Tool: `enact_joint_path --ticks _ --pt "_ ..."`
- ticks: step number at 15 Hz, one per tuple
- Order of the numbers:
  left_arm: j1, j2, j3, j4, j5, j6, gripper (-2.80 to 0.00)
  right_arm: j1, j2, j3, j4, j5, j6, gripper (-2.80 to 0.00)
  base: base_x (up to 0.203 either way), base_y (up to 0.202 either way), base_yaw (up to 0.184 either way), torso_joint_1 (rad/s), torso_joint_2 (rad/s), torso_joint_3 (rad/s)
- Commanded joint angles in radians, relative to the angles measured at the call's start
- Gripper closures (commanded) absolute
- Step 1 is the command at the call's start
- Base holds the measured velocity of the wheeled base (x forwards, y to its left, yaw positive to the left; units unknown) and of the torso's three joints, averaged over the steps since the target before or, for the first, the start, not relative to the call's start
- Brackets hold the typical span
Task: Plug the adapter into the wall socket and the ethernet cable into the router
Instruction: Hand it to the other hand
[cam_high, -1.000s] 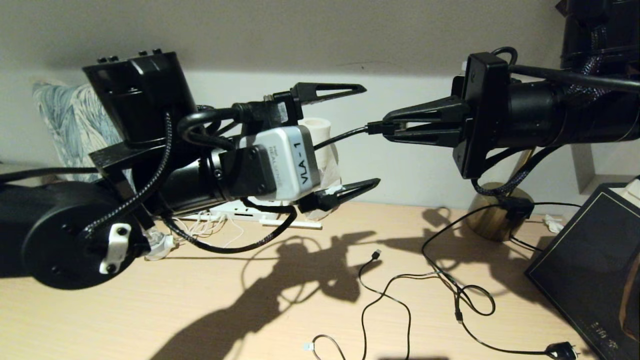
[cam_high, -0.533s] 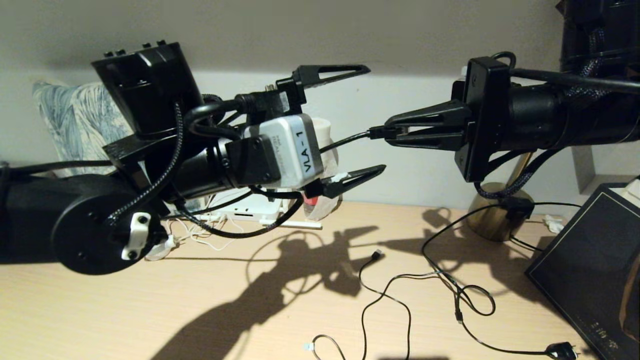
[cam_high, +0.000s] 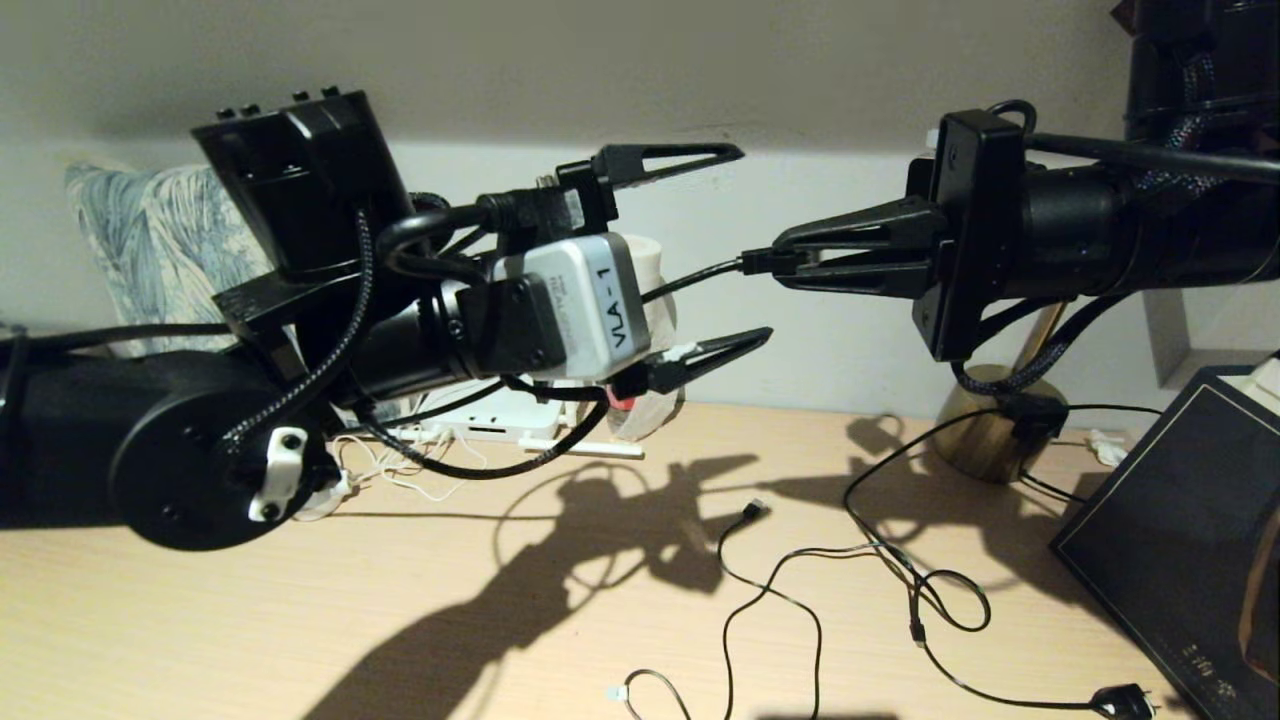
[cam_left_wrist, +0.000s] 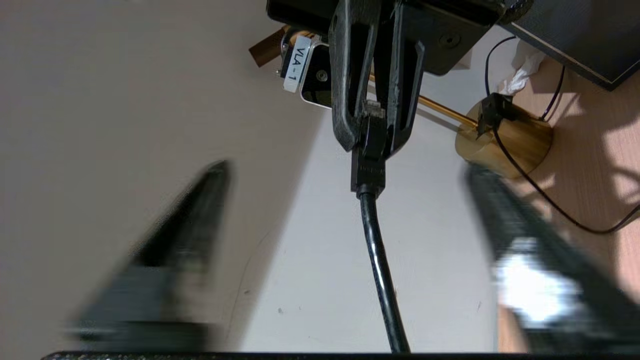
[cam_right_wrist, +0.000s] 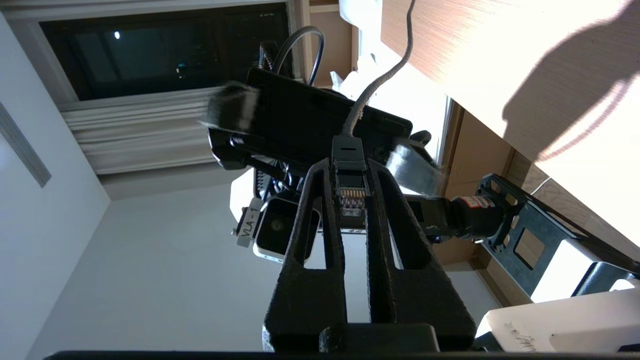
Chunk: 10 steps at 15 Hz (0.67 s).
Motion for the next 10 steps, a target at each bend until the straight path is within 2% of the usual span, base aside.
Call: enact_joint_path --ticks 1,10 --pt "-0.005 -0.003 0.001 -0.004 -0.003 0.006 0.0 0.0 -0.001 0.001 0.0 0.004 0.007 0.0 0.0 0.0 0.0 0.0 0.0 0.0" --pt "-0.036 -0.005 0.01 -0.004 -0.003 0.003 0.0 0.0 -0.009 0.001 0.001 0.004 0.012 0.0 0.0 0.0 0.0 0.0 0.0 0.0"
